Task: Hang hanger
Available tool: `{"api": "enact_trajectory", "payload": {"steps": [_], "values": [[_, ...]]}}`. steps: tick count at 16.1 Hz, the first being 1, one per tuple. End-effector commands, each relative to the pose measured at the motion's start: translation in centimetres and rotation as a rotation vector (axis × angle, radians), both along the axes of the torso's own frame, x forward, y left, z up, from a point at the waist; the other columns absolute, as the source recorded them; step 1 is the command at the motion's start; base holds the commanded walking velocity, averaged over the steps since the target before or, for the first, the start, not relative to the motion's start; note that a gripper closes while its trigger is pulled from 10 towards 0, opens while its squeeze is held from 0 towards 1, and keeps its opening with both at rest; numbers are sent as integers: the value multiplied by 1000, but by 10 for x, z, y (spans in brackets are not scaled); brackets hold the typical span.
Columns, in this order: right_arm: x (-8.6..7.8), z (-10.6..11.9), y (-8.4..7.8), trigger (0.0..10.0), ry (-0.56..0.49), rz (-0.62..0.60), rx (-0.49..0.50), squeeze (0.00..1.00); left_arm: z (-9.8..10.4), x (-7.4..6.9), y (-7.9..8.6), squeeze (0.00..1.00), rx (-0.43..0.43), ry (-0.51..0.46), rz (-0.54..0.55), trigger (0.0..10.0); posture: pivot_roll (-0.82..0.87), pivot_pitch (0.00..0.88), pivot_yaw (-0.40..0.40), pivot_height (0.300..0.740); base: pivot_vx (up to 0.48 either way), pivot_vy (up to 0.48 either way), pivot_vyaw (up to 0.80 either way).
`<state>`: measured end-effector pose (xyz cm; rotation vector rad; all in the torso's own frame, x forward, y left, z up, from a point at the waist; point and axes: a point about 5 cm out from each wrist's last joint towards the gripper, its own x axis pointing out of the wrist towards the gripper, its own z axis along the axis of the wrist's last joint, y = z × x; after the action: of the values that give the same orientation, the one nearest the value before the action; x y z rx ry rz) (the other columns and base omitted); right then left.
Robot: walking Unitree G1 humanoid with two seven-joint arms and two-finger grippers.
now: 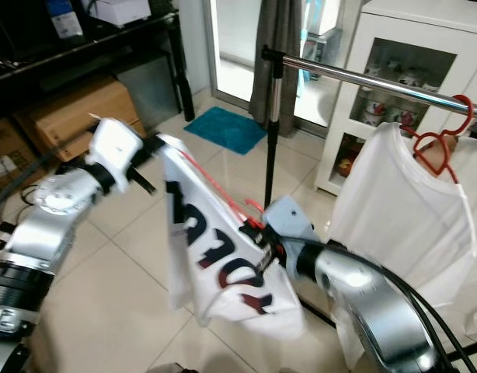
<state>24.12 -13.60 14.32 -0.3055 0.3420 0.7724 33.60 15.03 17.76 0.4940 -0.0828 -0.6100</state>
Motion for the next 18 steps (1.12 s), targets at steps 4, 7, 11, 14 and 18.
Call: {"api": "enact_trajectory", "payload": {"steps": [4, 7, 11, 14, 18], "values": [[17, -4, 4, 0, 60, 71, -227, 0, -9, -5, -43, 0, 140, 19, -234, 0, -114, 0, 108, 740, 0, 0, 0], [27, -8, 18, 0, 101, 172, -350, 0, -21, -8, -56, 0, 213, 45, -299, 0, -119, 0, 103, 740, 0, 0, 0], [12, -30, 3, 0, 257, 292, -538, 0, -25, -1, -29, 0, 301, 57, -208, 0, -117, 0, 95, 740, 0, 0, 0], [15, -29, -3, 0, 259, 246, -519, 0, -30, -1, -14, 0, 330, 82, -167, 0, -119, 0, 97, 740, 0, 0, 0], [1, -29, -32, 0, 343, 231, -515, 0, -33, 8, 47, 0, 505, 105, 20, 0, -118, 0, 97, 740, 0, 0, 0]]}}
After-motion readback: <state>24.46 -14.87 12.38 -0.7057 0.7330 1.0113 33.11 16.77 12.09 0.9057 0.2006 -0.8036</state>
